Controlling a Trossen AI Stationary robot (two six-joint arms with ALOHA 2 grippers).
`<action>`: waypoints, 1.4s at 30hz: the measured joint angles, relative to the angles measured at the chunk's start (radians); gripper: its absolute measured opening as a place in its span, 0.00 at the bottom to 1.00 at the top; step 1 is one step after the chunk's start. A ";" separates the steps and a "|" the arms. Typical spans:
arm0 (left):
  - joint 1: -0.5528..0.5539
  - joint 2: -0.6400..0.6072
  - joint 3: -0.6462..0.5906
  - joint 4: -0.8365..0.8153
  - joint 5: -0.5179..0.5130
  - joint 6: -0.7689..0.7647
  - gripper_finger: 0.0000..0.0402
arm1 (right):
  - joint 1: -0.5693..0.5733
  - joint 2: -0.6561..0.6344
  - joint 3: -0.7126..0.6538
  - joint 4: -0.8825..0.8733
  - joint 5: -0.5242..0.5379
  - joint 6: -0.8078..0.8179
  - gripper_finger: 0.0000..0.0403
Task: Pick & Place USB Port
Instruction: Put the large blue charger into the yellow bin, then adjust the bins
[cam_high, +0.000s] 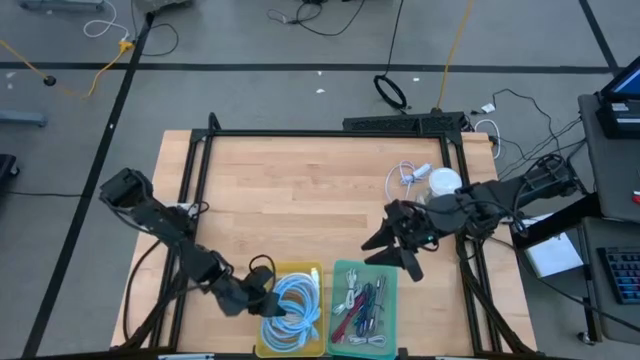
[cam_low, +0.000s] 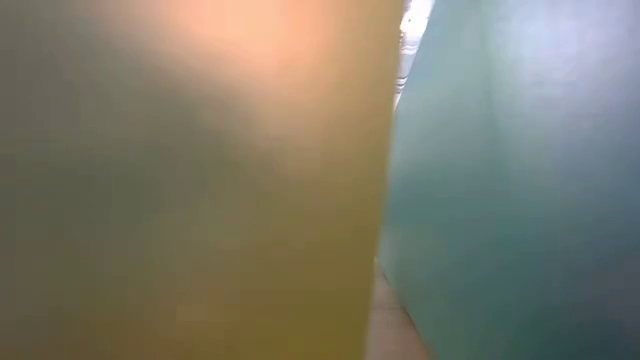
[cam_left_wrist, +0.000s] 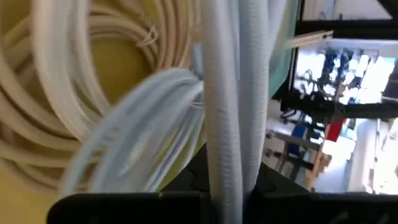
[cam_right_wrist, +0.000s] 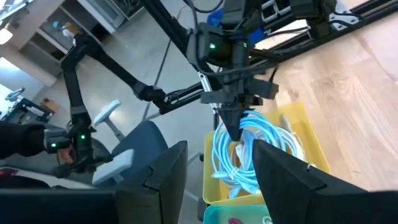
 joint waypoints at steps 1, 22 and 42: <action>0.006 0.000 -0.019 0.016 0.028 -0.007 0.06 | 0.000 0.000 0.000 -0.001 0.001 0.000 0.43; 0.117 -0.006 -0.021 -0.142 0.294 0.069 0.45 | 0.005 0.000 0.000 -0.005 0.106 0.000 0.42; 0.270 -0.005 0.453 -1.094 0.304 0.506 0.47 | -0.015 0.025 -0.001 -0.025 0.109 0.001 0.43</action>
